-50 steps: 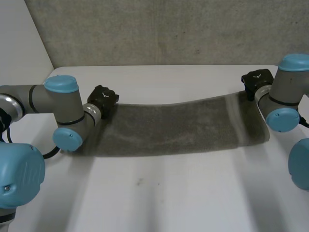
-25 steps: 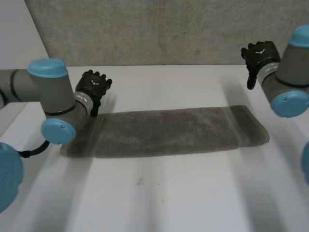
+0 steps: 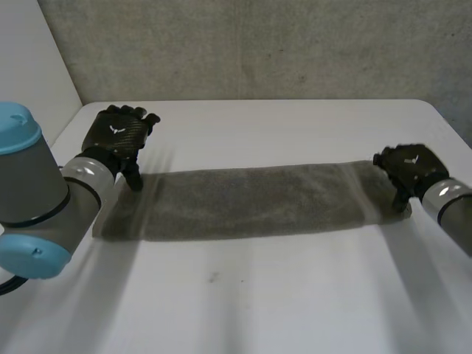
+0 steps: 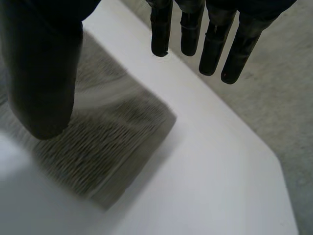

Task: Fold the towel.

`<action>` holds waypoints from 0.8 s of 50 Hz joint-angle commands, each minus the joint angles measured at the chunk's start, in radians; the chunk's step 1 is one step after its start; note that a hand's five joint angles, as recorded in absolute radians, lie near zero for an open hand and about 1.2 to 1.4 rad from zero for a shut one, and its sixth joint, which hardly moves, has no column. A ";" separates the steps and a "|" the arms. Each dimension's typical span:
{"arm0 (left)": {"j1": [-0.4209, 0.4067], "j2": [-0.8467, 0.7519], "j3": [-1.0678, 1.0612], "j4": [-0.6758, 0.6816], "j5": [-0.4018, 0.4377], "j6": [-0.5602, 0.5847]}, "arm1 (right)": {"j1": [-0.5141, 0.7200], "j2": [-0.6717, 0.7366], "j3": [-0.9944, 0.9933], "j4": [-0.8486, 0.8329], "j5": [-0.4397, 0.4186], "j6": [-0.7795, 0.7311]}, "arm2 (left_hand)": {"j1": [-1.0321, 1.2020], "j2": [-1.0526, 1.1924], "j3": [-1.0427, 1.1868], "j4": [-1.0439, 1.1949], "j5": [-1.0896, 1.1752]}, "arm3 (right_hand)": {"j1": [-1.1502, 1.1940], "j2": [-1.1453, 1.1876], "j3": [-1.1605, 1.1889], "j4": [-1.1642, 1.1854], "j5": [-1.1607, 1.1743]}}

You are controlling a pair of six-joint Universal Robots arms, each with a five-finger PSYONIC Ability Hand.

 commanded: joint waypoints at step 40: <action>-0.008 0.068 -0.062 0.001 0.000 -0.001 | 0.237 0.000 -0.344 0.100 0.147 -0.122 | 0.000 0.009 0.006 0.007 -0.028 | 1.059 1.075 1.066 1.067 1.048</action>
